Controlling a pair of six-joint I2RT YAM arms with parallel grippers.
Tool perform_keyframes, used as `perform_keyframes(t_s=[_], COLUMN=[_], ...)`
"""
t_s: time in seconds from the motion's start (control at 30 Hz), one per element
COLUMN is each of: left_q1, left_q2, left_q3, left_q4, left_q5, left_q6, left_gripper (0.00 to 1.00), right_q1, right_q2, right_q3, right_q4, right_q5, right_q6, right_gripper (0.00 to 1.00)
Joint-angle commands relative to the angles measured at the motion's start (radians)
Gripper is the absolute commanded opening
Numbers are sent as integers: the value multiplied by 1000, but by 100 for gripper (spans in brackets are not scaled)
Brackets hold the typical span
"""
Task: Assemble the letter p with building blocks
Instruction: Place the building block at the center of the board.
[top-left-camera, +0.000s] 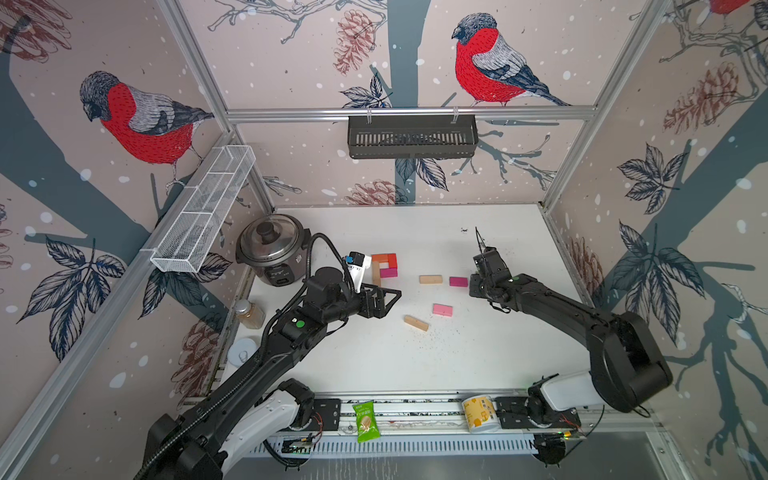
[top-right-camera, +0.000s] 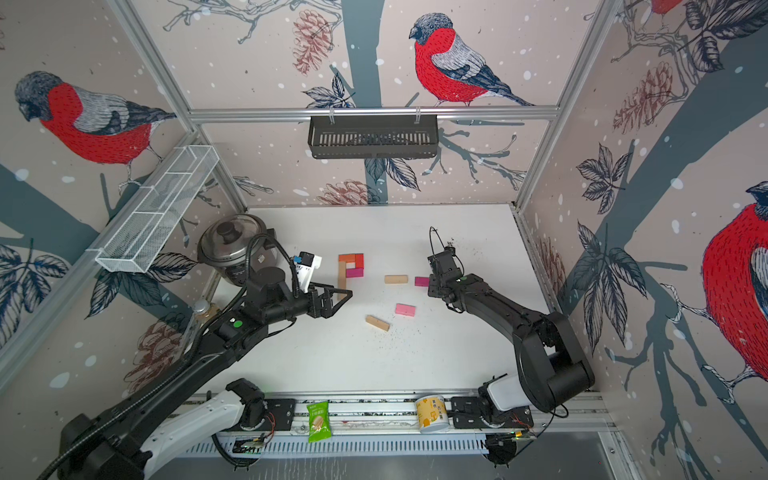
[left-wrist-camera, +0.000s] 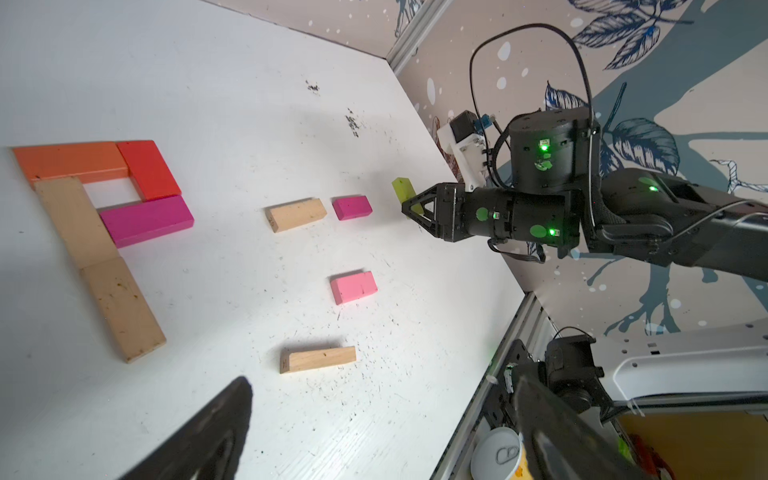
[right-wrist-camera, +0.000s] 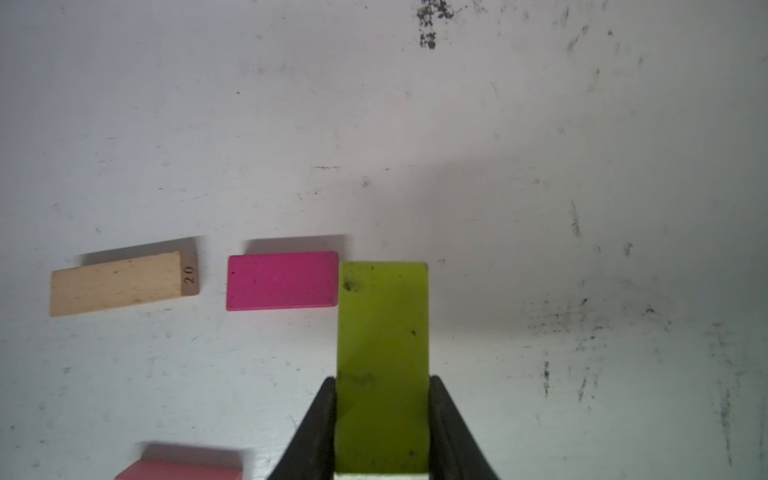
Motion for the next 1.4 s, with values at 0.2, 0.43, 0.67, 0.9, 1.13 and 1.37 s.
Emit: perform_keyframes(t_s=[0.2,0.43,0.67,0.9,1.13,1.37], left_q1=[-9,-8,2,6,12,15], left_q2=[31,46,46,45,42,39], left_q3=[9,1,-5,-5,-3,-1], left_q4=[31,35,39,35,30,25], left_q5=[-42,-26,-19,-16,-14,-14], left_q6=[18,11,5,5,4,4], left_gripper=[98,98,98,98,97,98], right_q1=[-4,-3,13,19,19,14], right_q2=[128,174,213,237,247,221], right_q3=[10,24,45,49,46,48], right_q4=[92,89,73,64,57,49], right_q5=[-16,-8,9,28,27,-6], right_q6=[-16,-28,-35,-31,-30,-29], right_gripper=[23,23,27,31,42,55])
